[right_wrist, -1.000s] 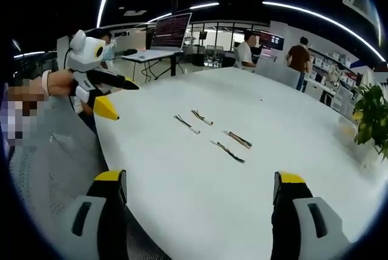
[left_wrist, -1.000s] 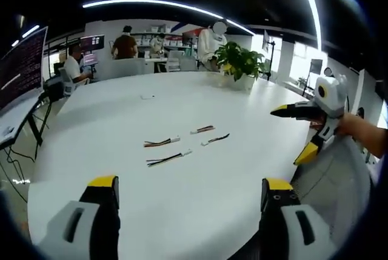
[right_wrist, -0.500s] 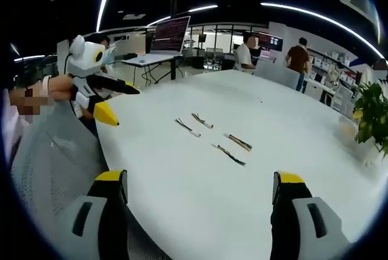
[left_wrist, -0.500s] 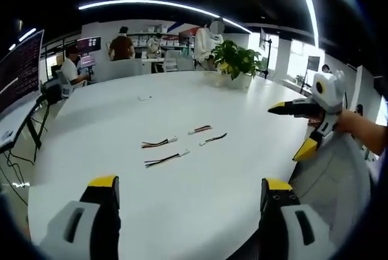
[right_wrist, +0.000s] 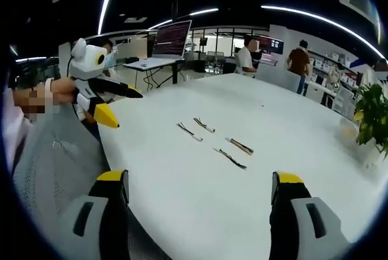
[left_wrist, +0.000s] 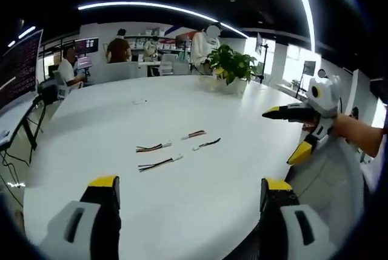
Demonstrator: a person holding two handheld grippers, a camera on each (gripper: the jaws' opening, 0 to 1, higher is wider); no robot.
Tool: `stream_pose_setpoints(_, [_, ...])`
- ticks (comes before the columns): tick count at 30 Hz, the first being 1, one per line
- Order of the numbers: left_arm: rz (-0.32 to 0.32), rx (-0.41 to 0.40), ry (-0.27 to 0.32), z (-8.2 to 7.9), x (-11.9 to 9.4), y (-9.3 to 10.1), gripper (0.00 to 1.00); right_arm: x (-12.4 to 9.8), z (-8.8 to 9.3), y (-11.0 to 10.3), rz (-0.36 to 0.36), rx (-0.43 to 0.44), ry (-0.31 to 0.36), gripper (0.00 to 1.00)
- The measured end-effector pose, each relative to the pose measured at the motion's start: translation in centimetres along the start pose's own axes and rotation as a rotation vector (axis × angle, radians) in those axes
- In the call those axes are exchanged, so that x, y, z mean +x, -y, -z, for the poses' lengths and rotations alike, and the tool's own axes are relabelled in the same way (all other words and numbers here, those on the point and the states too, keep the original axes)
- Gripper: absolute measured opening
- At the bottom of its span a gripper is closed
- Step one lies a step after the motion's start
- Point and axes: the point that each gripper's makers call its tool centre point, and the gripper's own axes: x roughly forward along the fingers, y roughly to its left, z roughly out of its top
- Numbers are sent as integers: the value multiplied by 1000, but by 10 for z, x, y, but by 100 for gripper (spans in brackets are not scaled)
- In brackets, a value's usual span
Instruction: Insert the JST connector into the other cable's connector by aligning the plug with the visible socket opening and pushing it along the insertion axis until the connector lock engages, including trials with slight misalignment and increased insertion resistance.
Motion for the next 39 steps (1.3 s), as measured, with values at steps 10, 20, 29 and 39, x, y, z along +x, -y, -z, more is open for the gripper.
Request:
stream_pose_setpoints(10, [6,6,-15,-3,2,-14,96,2,-15,8,-4,-4,53,96])
stream_pose_setpoints(20, [-14,48,34,-25,-2,-35,94,6,-30,24,-15,-56,72,93])
stream_pose_setpoints(29, [12,95,21,-28,6,-42,93,13,-40,36,-34,-89,69,92])
stream_pose_setpoints(39, [35,108,61,-47,21,-55,89,23,-58,54,-78,-112,94,87])
